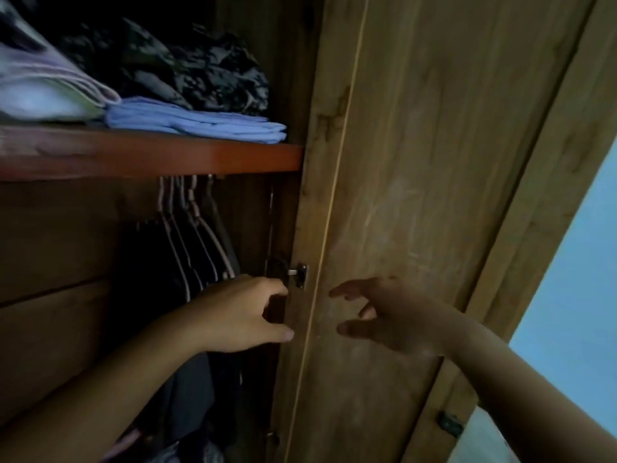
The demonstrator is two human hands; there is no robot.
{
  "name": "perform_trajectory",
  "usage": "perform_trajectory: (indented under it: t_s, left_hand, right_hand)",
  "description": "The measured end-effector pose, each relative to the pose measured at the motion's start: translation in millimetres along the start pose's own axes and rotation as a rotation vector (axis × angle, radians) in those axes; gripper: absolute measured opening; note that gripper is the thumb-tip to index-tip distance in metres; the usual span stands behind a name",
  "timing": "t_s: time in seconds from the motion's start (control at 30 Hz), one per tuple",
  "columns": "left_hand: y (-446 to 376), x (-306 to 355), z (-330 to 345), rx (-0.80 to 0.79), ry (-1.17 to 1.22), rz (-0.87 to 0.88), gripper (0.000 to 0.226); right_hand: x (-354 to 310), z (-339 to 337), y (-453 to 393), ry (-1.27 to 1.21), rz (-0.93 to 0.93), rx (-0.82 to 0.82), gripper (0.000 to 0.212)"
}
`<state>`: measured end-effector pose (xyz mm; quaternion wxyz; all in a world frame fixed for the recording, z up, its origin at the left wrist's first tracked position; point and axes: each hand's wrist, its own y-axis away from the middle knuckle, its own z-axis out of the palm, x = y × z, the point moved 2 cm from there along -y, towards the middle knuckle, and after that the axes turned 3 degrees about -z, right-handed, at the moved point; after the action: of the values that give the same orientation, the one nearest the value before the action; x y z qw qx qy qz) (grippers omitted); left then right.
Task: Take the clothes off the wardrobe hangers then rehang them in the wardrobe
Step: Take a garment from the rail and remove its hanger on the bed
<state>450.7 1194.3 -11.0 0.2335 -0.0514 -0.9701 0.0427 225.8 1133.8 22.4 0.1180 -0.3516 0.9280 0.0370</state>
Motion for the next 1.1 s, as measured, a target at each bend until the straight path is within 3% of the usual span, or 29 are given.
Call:
perform_trajectory:
  t_s: [0.17, 0.43, 0.7, 0.9, 1.0, 1.1]
  left_hand:
    - [24.8, -56.4, -17.1, 0.093, -0.148, -0.174, 0.067]
    - [42.4, -133.8, -47.8, 0.177, -0.219, -0.352, 0.029]
    - [52.3, -176.4, -68.8, 0.185, -0.194, -0.435, 0.056]
    - [60.7, -191.7, -72.8, 0.223, -0.261, -0.461, 0.057]
    - [66.3, -196.0, -74.3, 0.238, -0.222, -0.463, 0.056]
    - [72.3, -200.9, -77.6, 0.249, -0.176, -0.452, 0.054]
  right_hand:
    - [-39.3, 22.1, -54.1, -0.151, -0.117, 0.052, 0.036]
    - [-119.5, 62.6, -155.1, -0.268, -0.215, 0.137, 0.030]
    - [-165.4, 96.0, -230.5, -0.261, -0.113, 0.211, 0.037]
    - [-182.0, 112.9, -259.0, -0.185, -0.027, 0.298, 0.031]
    - [-185.9, 116.2, -264.1, -0.183, -0.005, 0.290, 0.019]
    - [-188.4, 118.7, -263.2, -0.177, 0.028, 0.357, 0.020]
